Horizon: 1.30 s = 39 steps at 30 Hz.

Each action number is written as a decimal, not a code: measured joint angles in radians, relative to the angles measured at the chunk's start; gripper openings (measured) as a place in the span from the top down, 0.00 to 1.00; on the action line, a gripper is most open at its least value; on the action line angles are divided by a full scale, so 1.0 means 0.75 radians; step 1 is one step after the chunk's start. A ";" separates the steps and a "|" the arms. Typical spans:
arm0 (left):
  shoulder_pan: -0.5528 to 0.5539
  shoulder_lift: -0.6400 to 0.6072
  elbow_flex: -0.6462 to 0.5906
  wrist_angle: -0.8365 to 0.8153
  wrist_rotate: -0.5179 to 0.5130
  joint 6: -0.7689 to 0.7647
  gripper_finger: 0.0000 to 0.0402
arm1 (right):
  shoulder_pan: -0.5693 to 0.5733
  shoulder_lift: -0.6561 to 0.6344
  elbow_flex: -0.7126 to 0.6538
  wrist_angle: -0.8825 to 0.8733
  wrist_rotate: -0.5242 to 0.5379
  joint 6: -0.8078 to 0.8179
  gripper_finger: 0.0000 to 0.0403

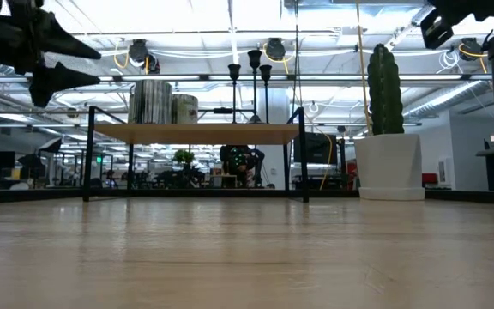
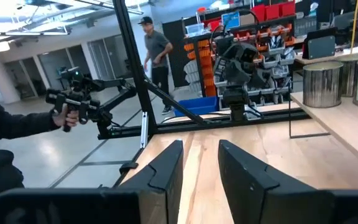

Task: Pick & Place candle stick holders
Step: Return to Home Position

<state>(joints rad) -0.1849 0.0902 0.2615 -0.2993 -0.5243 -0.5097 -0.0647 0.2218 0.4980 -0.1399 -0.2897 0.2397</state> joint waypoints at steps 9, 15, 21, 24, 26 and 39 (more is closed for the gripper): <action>-0.011 0.000 -0.079 0.232 0.066 0.138 0.41 | 0.000 -0.140 -0.049 -0.036 0.000 -0.033 0.77; -0.011 0.000 -0.319 0.619 0.215 0.265 0.41 | 0.000 -0.217 -0.230 0.087 0.000 0.020 0.77; -0.003 0.000 -0.326 0.541 0.214 0.315 0.41 | -0.001 -0.294 -0.360 0.110 0.002 0.054 0.77; 0.006 0.000 -0.327 0.536 0.215 0.339 0.41 | -0.002 -0.293 -0.393 0.106 0.009 0.008 0.77; 0.009 0.001 -0.329 0.510 0.220 0.363 0.41 | -0.002 -0.293 -0.423 0.114 0.042 0.014 0.77; 0.009 0.002 -0.327 0.475 0.223 0.433 0.41 | -0.003 -0.285 -0.639 0.241 0.251 -0.048 0.77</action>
<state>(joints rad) -0.1782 0.0914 0.0166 0.0572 -0.3571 -0.1851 -0.0666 0.0083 0.0185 0.0408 -0.1017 0.2034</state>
